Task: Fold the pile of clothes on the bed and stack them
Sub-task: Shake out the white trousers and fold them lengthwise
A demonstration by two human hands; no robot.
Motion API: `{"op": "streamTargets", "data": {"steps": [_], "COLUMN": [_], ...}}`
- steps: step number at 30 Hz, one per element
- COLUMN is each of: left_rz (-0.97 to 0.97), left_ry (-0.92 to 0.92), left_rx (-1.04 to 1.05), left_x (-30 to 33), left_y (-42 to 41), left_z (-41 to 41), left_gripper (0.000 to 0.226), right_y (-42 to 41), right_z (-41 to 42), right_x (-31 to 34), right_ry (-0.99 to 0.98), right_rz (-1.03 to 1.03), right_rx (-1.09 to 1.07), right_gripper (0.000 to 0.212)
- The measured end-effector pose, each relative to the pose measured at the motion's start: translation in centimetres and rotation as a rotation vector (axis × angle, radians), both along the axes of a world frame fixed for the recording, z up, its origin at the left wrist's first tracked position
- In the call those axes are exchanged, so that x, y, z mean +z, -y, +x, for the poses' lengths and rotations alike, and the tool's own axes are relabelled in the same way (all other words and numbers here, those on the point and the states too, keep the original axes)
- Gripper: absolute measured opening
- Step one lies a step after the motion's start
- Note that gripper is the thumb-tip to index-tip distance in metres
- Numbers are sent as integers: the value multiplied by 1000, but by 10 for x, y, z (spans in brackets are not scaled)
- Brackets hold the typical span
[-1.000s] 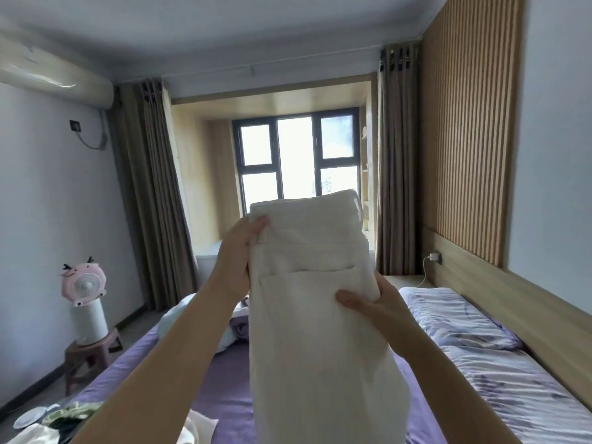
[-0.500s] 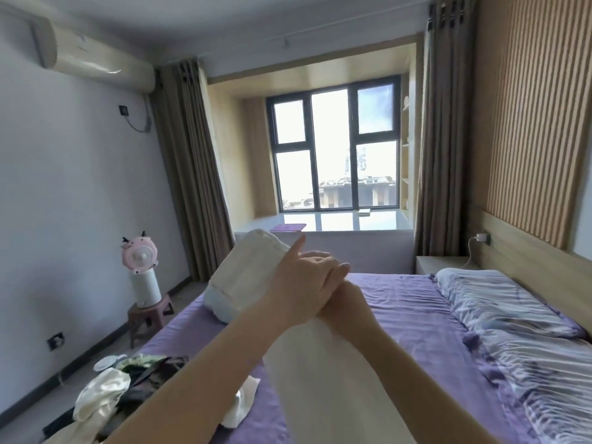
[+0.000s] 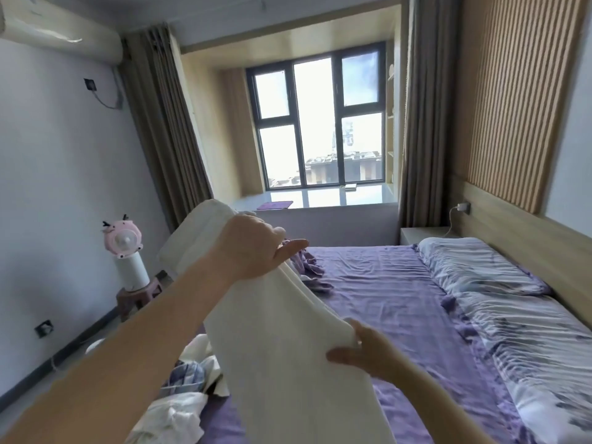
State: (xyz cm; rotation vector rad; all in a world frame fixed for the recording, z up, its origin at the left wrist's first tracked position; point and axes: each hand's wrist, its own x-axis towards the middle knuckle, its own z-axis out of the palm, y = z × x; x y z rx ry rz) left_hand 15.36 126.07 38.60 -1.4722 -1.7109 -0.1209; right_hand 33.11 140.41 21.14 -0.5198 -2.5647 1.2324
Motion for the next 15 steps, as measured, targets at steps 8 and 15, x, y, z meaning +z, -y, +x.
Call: {"op": "streamTargets", "data": {"steps": [8, 15], "left_rz": [-66, -39], "left_ry": [-83, -57], "left_rx": [122, 198], "left_x": [28, 31], "left_y": [12, 36], "left_z": [-20, -38], "left_gripper": [89, 80], "right_y": [29, 34], "right_z": [-15, -41], "right_x": [3, 45], "right_ry": [-227, -335], "right_rz": [-870, -1110], "right_rx": [7, -99], "right_gripper": [41, 45]}}
